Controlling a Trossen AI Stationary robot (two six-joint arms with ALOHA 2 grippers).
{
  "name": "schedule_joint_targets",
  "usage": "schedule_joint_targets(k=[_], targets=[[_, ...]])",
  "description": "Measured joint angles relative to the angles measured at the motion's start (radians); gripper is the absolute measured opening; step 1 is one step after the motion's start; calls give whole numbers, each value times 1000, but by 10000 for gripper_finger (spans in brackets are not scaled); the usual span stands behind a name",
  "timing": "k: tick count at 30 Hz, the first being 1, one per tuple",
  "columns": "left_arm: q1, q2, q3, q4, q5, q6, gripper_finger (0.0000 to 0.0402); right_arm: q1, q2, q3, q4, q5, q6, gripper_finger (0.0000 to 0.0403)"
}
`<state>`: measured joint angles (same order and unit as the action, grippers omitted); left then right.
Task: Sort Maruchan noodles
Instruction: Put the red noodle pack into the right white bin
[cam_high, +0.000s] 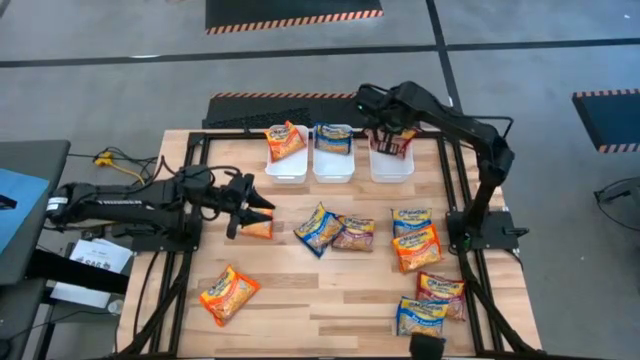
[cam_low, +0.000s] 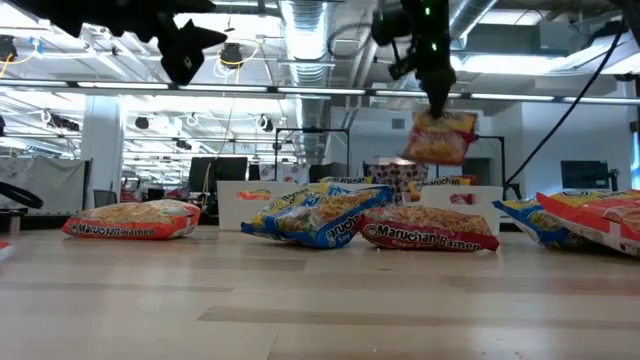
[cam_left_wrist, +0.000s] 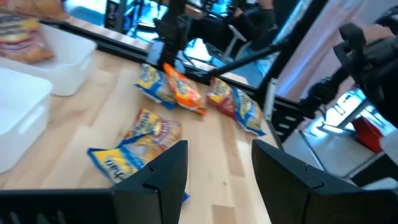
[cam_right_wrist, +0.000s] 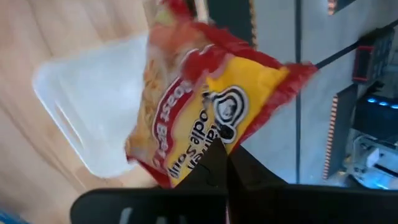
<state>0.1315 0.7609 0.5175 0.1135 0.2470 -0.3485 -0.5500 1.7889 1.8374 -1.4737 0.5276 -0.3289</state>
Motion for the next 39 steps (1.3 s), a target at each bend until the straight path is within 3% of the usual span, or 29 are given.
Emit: schedule_joint_targets(k=[17, 27, 39], targets=[[49, 0, 0, -60, 0, -6, 167, -50, 1, -255, 173, -8, -136, 4], [49, 0, -1, -80, 0, -9, 167, -77, 5, -257, 257, -6, -226, 5], [49, 0, -1, -80, 0, -12, 167, -101, 82, -258, 178, 58, -260, 6]])
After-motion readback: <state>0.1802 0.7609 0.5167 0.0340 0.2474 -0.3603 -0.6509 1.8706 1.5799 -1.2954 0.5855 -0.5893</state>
